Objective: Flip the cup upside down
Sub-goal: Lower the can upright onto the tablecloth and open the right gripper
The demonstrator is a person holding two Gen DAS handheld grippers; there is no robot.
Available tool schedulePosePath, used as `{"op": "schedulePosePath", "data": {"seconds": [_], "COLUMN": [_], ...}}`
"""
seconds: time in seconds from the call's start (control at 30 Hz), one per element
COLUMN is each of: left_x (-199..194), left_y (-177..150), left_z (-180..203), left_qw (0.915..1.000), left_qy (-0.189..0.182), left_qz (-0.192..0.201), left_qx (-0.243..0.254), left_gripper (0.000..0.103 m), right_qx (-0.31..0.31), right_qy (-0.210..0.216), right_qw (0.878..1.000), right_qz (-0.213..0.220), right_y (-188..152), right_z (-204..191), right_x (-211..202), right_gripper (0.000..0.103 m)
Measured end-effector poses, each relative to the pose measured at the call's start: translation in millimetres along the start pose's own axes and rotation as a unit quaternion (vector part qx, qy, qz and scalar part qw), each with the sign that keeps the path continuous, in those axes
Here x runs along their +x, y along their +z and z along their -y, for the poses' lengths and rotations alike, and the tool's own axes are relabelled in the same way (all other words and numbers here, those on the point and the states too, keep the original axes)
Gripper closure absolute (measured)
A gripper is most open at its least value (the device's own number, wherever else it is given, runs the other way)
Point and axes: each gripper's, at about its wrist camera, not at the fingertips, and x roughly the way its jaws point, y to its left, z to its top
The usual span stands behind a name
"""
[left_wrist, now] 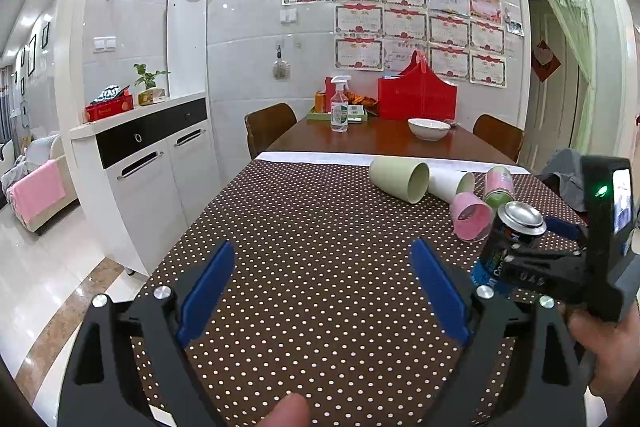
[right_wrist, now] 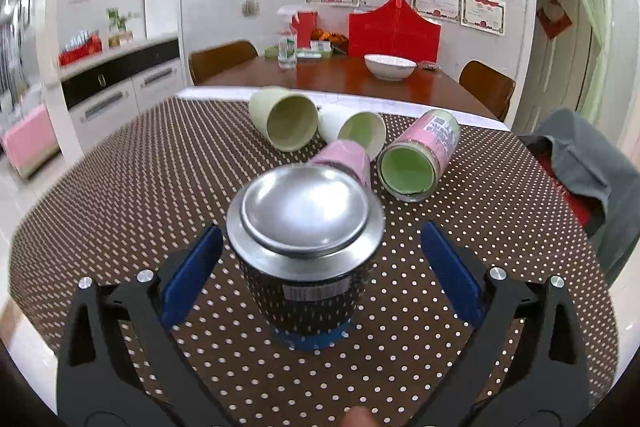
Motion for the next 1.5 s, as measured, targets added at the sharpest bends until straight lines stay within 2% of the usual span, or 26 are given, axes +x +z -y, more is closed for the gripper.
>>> {"op": "schedulePosePath", "data": {"seconds": [0.3,0.47,0.57,0.9,1.13,1.5], "left_x": [-13,-27,-37,-69,-85,-102], "left_y": [13,22,27,42,45,45], "left_z": [20,36,44,64,71,69], "left_qw": [0.9997,0.9994,0.9988,0.9976,0.9967,0.9959], "left_qy": [-0.004,-0.005,0.006,0.002,0.001,-0.002], "left_qz": [0.016,0.026,0.038,0.059,0.071,0.084], "left_qx": [0.015,0.023,0.031,0.036,0.039,0.032], "left_gripper": [0.015,0.014,0.005,0.005,0.004,0.004], "right_qx": [0.045,0.06,0.076,0.089,0.077,0.056], "right_qy": [0.04,0.019,0.022,-0.003,-0.023,-0.039], "right_qw": [0.997,0.997,0.995,0.99,0.988,0.987], "right_qz": [0.043,0.044,0.058,0.106,0.13,0.145], "right_y": [15,23,24,19,16,13], "right_z": [18,23,28,41,38,24], "right_x": [-56,-84,-106,-163,-187,-201], "right_gripper": [0.006,0.006,0.006,0.006,0.006,0.006]}}
